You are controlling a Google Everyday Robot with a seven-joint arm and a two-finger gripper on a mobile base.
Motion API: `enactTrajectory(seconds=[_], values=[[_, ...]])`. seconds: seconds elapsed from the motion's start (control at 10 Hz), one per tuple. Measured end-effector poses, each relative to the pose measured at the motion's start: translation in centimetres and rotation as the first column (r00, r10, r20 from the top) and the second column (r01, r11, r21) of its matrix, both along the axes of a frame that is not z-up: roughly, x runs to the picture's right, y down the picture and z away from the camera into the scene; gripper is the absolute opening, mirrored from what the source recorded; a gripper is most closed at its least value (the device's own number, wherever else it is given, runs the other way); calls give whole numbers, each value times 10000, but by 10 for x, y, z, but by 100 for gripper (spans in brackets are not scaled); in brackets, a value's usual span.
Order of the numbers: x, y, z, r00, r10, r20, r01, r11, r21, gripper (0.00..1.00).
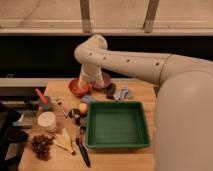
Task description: Place fork in red bowl
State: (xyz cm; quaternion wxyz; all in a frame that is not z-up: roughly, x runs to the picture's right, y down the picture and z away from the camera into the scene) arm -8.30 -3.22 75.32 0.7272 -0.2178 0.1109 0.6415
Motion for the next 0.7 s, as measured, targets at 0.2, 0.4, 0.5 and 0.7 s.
enactTrajectory(seconds=[0.2, 0.4, 0.5, 0.7], values=[[-45, -8, -2, 9910, -771, 1090, 779, 9970, -31, 74], [-72, -12, -6, 9760, -1245, 1786, 1263, 9920, 12, 74], [-72, -12, -6, 9756, -1254, 1801, 1273, 9919, 10, 74], [-72, -11, -6, 9754, -1258, 1811, 1276, 9918, 15, 74]])
